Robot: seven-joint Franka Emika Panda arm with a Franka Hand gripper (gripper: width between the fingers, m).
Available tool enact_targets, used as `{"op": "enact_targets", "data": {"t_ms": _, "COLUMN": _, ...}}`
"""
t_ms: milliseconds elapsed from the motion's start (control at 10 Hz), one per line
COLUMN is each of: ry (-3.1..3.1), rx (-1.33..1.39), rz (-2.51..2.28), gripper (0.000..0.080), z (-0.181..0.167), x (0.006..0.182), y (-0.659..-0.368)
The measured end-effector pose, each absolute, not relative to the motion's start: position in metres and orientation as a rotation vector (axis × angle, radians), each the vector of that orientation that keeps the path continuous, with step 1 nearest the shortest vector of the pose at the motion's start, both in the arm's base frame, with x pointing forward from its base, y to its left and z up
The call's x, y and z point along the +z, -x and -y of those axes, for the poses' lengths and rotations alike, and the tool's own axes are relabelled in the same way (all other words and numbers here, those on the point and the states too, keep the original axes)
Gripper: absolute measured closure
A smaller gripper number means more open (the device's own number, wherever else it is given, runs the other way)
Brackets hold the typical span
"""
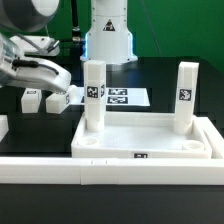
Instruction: Assemble desk
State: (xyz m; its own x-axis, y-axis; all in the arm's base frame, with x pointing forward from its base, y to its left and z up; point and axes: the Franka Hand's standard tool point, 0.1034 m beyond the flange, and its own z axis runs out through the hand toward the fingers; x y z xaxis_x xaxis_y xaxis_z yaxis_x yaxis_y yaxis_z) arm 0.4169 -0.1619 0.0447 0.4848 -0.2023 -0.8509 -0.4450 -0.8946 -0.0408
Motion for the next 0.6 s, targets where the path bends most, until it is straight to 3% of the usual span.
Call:
{"op": "enact_targets", "data": {"t_ms": 400, "ry": 2.501, "rx": 1.354, "rz": -0.549, "gripper": 0.0151, "z": 0.162, "x": 0.038, "y": -0.423}}
{"op": "enact_targets", "data": {"t_ms": 600, "ry": 2.517, "rx": 1.366, "rz": -0.557, "gripper": 0.0151, "z": 0.144, "x": 0.036, "y": -0.417}}
